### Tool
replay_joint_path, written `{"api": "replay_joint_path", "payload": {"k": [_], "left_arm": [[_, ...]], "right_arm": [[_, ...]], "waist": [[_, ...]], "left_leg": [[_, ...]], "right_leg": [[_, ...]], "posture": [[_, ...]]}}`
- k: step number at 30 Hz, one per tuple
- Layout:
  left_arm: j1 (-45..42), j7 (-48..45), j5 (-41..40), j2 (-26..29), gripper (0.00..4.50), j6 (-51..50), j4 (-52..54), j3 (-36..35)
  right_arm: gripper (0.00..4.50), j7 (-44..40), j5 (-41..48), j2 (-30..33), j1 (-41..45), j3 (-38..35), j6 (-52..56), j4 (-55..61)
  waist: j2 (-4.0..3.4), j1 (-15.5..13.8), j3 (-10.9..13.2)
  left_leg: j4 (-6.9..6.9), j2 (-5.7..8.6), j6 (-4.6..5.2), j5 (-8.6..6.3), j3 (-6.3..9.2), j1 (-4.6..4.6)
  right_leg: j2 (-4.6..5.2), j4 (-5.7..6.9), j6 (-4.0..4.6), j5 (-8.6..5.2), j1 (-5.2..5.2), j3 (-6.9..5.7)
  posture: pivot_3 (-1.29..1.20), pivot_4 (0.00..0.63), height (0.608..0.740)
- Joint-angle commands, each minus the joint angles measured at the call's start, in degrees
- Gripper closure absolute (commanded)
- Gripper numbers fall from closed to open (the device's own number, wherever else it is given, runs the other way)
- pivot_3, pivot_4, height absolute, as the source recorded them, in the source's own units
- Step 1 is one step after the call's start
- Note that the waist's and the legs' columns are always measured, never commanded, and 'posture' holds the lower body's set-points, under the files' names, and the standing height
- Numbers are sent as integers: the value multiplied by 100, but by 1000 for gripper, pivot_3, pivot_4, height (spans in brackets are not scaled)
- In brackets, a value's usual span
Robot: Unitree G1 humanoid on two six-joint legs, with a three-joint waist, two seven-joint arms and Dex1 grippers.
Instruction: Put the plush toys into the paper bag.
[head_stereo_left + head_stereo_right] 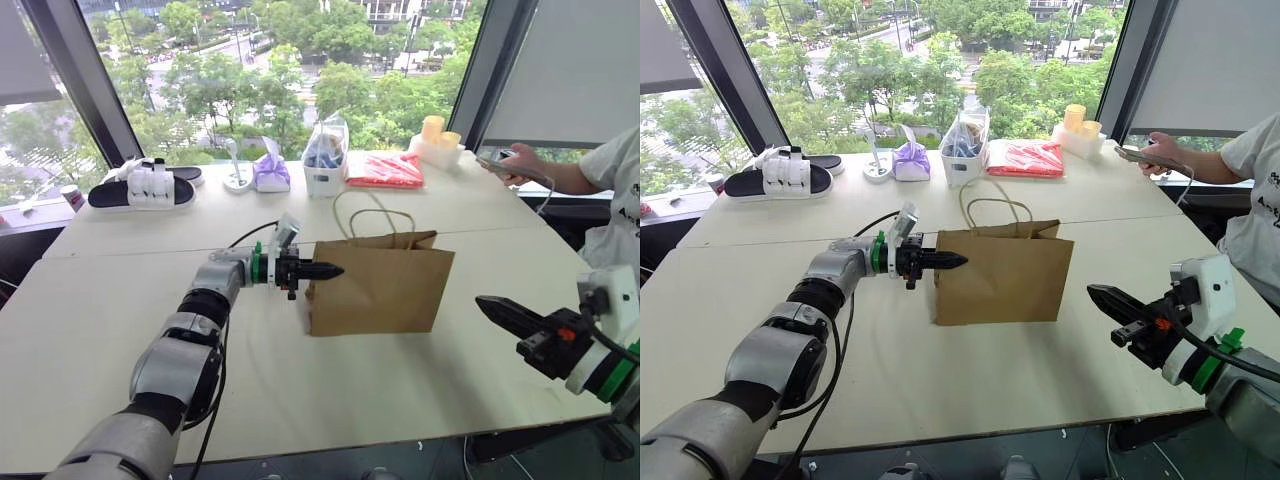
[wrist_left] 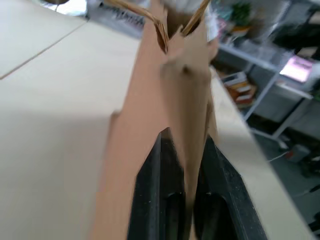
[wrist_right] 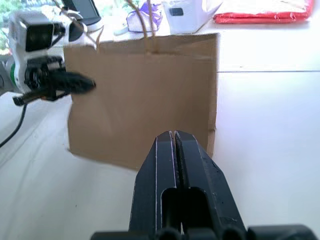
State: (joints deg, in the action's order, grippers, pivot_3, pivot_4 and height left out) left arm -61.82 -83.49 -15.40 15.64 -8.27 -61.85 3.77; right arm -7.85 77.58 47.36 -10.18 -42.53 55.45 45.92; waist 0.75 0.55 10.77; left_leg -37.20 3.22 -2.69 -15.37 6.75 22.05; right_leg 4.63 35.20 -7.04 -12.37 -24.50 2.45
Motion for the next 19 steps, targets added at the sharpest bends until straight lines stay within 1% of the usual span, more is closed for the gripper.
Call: {"api": "replay_joint_path", "payload": {"k": [1,4,6,10,11,14,15,19], "left_arm": [[-251,-50,224,152,2503,343,-121,-52],[-329,-80,224,306,958,273,-166,-202],[-325,-163,246,441,38,243,-122,-230],[37,-196,171,901,38,-50,629,-298],[241,-227,29,1050,38,-428,1091,-346],[1198,24,-545,1467,38,-1709,3138,-595],[1554,182,-726,1550,38,-2006,3809,-682],[2727,1025,-1299,1650,38,-2973,5864,-977]], "right_arm": [[4500,-8,40,182,104,169,-238,7],[4500,-79,-63,291,265,409,-335,-164],[4500,-83,-93,329,374,552,-373,-243],[4500,-576,-646,602,394,919,-413,-318],[4500,-714,-819,655,406,1032,-447,-387],[4500,-1199,-1328,805,533,1371,-600,-605],[4500,-1302,-1416,828,575,1422,-620,-667],[4500,-1668,-1719,869,603,1480,-672,-811]], "waist": [[1,2,1],[7,3,4],[7,14,4],[7,37,4],[6,45,4],[5,59,4],[5,53,4],[5,0,4]], "left_leg": [[0,0,0,0,0,0],[-1,0,0,0,1,1],[-1,0,0,0,1,1],[4,-2,2,-1,2,-3],[5,-2,2,-1,1,-3],[6,-6,4,-3,0,-6],[6,-8,6,-3,1,-5],[1,-17,5,-3,8,0]], "right_leg": [[0,0,0,0,0,0],[0,0,-1,0,0,0],[0,0,-2,0,0,0],[-2,2,-2,0,-1,0],[-2,3,-2,0,-1,0],[-1,4,-2,0,-2,3],[0,5,-2,-1,-2,4],[5,4,-2,-1,-2,4]], "posture": [[0,150,740],[0,150,740],[0,150,740],[0,150,740],[0,150,740],[0,150,740],[0,150,740],[0,150,740]]}}
